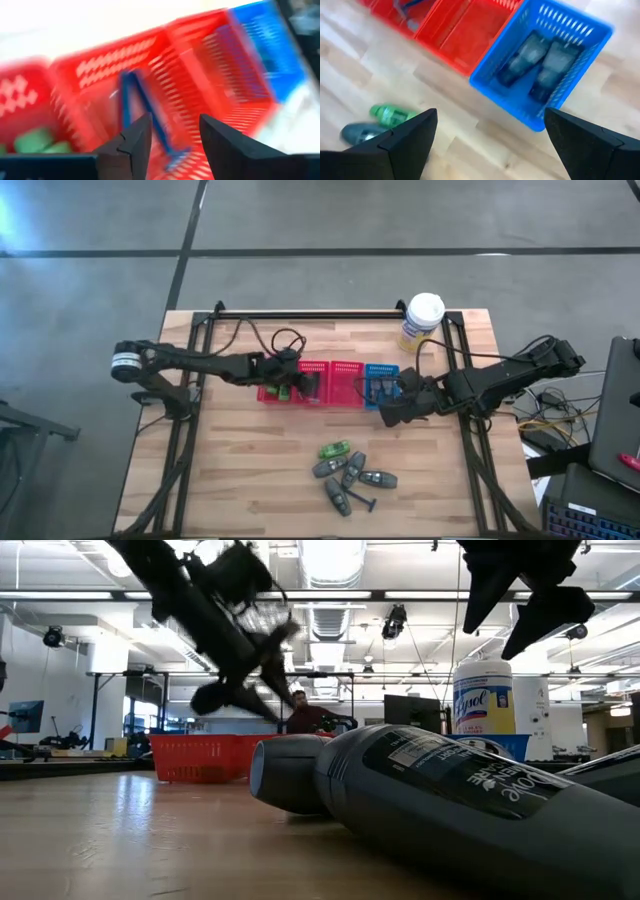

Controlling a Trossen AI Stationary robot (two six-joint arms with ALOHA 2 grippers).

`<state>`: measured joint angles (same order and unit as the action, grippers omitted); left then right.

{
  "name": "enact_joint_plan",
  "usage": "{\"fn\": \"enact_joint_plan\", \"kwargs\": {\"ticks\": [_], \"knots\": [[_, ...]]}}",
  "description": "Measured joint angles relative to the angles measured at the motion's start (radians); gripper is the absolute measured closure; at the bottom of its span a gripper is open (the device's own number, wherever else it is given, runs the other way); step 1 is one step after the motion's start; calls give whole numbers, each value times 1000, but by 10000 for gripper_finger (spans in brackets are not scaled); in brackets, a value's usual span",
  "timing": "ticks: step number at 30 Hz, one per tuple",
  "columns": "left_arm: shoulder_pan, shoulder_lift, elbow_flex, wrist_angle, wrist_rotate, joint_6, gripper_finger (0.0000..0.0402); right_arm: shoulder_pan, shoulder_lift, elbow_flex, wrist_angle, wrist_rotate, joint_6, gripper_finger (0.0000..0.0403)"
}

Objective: Pick & Place Travel size toiletries
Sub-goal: Put the blue razor into the middle red bin

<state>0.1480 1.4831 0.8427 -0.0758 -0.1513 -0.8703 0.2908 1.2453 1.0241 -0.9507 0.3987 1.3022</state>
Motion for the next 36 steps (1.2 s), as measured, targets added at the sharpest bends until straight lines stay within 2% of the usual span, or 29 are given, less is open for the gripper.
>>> {"fn": "enact_joint_plan", "kwargs": {"ticks": [5,9,13,18,24,29,36], "knots": [[-66,-138,29,7,-1,287,229,23,0,0,74,-105,-58,39],[-149,-252,32,8,-5,482,234,41,12,0,181,-269,-144,39],[-207,-323,20,-52,-31,468,235,74,80,-2,280,-406,-183,39],[-253,-364,20,-190,-77,404,235,140,245,20,359,-503,-187,39],[-301,-371,19,-291,-73,403,235,226,431,146,357,-512,-107,39],[-350,-371,19,-353,-69,449,234,300,570,301,350,-437,-102,39],[-409,-371,19,-377,-69,549,235,353,805,532,128,-424,-196,44]]}}
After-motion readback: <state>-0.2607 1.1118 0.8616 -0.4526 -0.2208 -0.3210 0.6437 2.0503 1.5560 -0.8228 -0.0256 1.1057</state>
